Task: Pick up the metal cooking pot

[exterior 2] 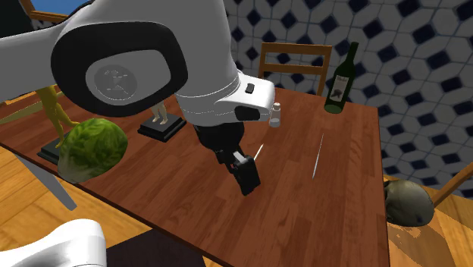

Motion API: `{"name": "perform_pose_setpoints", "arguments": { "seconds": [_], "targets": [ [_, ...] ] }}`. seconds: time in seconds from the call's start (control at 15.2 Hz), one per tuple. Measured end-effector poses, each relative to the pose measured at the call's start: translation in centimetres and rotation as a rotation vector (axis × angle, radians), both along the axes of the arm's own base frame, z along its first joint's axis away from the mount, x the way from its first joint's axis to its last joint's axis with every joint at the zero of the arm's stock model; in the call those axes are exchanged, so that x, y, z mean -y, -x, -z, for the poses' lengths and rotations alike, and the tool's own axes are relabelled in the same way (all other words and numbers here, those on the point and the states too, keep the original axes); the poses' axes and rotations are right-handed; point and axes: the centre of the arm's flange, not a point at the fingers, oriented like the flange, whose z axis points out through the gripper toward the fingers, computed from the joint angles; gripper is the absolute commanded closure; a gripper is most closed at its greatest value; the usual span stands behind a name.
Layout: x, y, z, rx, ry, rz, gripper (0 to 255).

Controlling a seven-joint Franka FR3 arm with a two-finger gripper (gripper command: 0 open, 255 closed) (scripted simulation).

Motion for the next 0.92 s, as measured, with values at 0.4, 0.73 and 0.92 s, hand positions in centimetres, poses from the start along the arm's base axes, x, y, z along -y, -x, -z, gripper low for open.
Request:
{"name": "perform_pose_setpoints", "arguments": {
  "seconds": [0.4,0.73,0.92],
  "targets": [
    [-4.7,-2.2,0.1,-0.009,0.0,-0.002,0],
    [-10.9,-5.0,0.1,-0.021,0.0,-0.003,0],
    [-14.4,-6.8,-0.1,-0.028,0.0,-0.004,0]
  ]
}}
